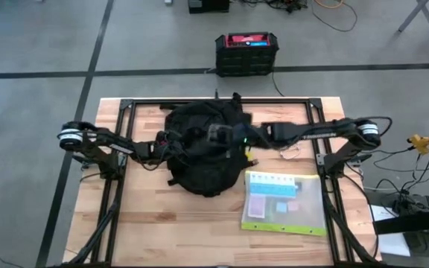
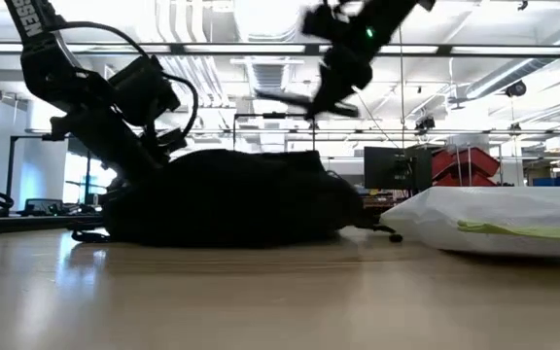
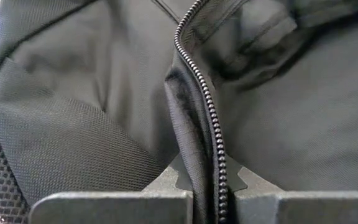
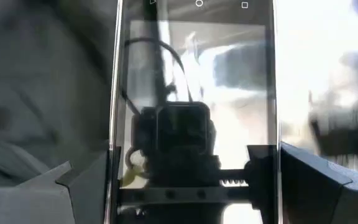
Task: Unpack backpack
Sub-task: Remove the black cellphone from the black backpack
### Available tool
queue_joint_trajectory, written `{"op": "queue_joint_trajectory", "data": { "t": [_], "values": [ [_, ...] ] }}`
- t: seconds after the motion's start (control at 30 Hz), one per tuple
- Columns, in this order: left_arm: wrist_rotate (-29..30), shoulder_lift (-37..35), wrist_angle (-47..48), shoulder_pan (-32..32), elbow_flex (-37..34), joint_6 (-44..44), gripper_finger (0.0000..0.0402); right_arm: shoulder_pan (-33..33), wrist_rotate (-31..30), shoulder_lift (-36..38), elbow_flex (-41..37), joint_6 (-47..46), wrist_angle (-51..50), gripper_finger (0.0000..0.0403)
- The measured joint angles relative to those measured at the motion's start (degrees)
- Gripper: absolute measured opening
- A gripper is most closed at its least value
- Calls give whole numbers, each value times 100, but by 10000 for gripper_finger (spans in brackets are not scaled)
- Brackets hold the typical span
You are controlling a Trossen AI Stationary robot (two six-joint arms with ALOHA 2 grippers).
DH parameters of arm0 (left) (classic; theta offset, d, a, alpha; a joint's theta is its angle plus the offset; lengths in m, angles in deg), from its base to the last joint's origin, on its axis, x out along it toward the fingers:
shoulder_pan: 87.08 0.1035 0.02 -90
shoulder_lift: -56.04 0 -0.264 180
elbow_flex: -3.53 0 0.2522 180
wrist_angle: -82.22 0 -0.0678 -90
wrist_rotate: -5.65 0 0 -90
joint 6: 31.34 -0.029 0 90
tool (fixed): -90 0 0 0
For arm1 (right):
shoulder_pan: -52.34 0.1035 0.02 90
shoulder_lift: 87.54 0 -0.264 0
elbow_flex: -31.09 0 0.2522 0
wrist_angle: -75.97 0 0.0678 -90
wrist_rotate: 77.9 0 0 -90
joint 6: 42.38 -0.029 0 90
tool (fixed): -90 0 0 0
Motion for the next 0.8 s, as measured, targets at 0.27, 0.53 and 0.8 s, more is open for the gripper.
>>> {"op": "queue_joint_trajectory", "data": {
  "t": [0.27, 0.53, 0.8],
  "values": [
    [524, -461, 1582, -8, -11, 201, 0, -1180, 79, 603, -1177, -1514, -1313, 336],
    [733, -1692, 3395, 13, -64, 1124, 0, -1383, 276, 1271, -3236, -3079, -996, 339],
    [764, -2655, 3353, 11, -55, 818, 0, -1394, 300, 1416, -3429, -3809, -1612, 383]
  ]
}}
